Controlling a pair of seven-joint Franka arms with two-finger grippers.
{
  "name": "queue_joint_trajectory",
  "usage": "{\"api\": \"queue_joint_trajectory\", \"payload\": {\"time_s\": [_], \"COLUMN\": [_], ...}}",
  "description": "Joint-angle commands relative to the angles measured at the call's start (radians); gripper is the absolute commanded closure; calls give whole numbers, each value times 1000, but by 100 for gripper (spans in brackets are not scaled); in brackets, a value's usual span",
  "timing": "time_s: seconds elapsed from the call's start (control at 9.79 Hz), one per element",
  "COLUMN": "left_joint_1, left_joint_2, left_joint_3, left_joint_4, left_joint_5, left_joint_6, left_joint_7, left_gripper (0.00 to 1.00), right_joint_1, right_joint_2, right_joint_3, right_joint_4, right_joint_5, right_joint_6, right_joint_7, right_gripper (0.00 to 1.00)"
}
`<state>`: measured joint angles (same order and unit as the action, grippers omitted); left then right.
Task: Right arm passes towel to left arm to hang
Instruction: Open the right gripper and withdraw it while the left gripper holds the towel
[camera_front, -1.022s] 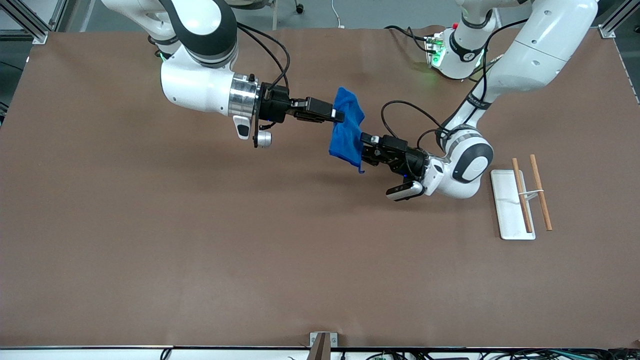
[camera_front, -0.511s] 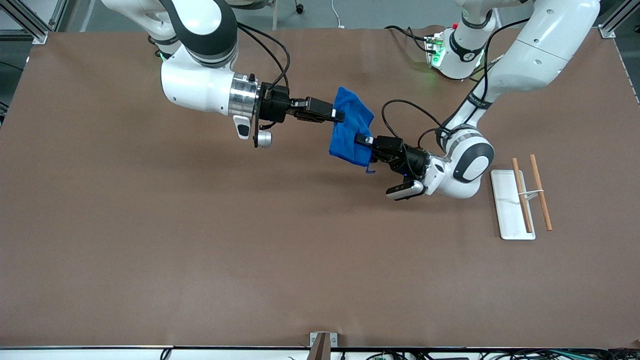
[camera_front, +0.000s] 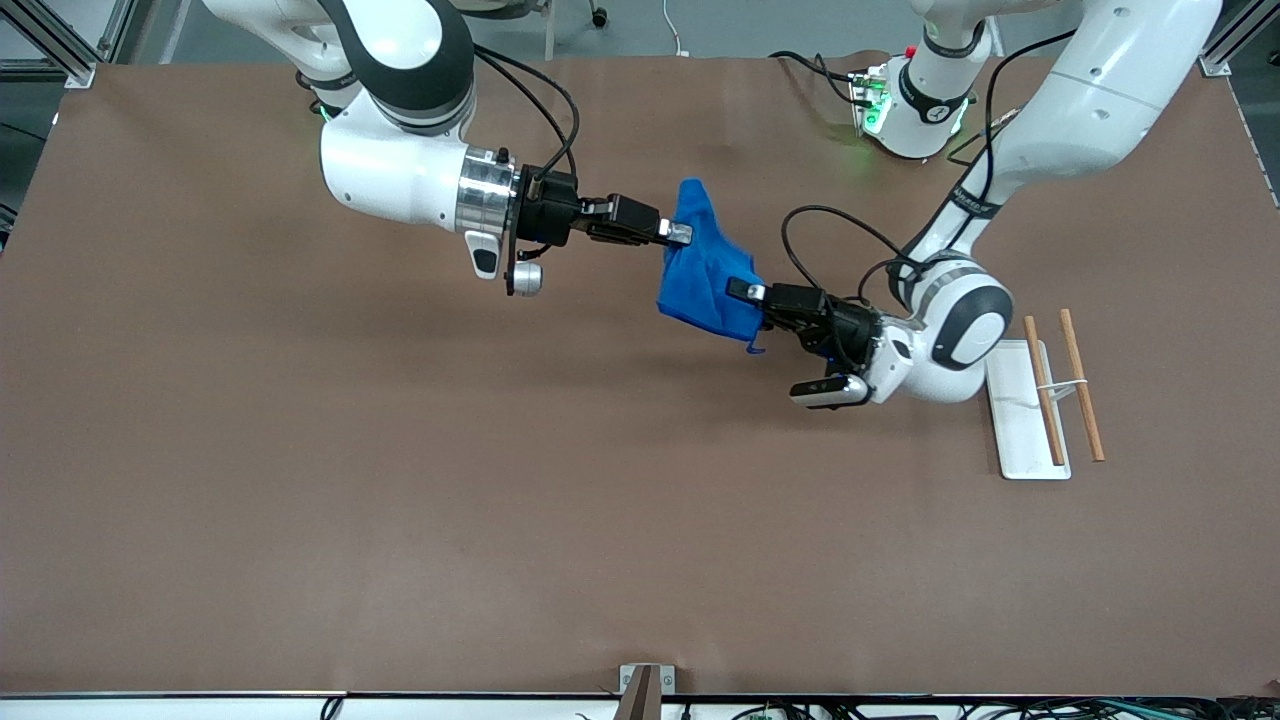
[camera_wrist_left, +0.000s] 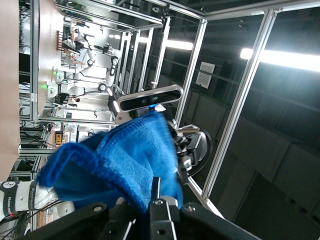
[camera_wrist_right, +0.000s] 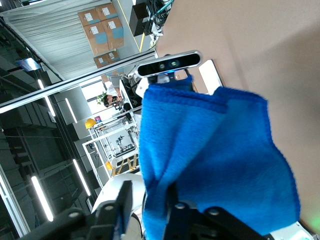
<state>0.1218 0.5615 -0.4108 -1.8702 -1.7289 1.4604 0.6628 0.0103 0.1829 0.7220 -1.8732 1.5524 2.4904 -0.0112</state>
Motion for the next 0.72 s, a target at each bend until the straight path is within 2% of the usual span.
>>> {"api": "queue_joint_trajectory", "payload": {"time_s": [0.0, 0.1, 0.2, 0.31, 0.41, 0.51, 0.61], "left_joint_1": [7, 6, 2, 4, 7, 19, 28], "left_joint_2": [-66, -107, -129, -135, -129, -127, -115], "left_joint_3": [0, 0, 4, 6, 9, 27, 42], "left_joint_4": [-6, 2, 31, 75, 124, 159, 192], "left_joint_5": [-4, -1, 18, 98, 241, 420, 587], "left_joint_6": [99, 182, 257, 329, 381, 408, 411], "left_joint_7": [-142, -240, -338, -441, -554, -668, -740], "left_gripper": [100, 100, 100, 100, 100, 100, 100], "right_joint_1": [-90, -133, -139, -135, -135, -133, -138], "right_joint_2": [-46, -42, -45, -46, -57, -87, -98], "right_joint_3": [5, -27, -127, -224, -295, -338, -349], "right_joint_4": [-50, -52, -46, -32, -29, -37, -38], "right_joint_5": [-97, -239, -381, -510, -695, -901, -1098], "right_joint_6": [-24, -115, -245, -360, -442, -482, -488], "right_joint_7": [-3, 2, 4, 5, 13, 72, 130], "right_gripper": [0, 0, 0, 0, 0, 0, 0]}}
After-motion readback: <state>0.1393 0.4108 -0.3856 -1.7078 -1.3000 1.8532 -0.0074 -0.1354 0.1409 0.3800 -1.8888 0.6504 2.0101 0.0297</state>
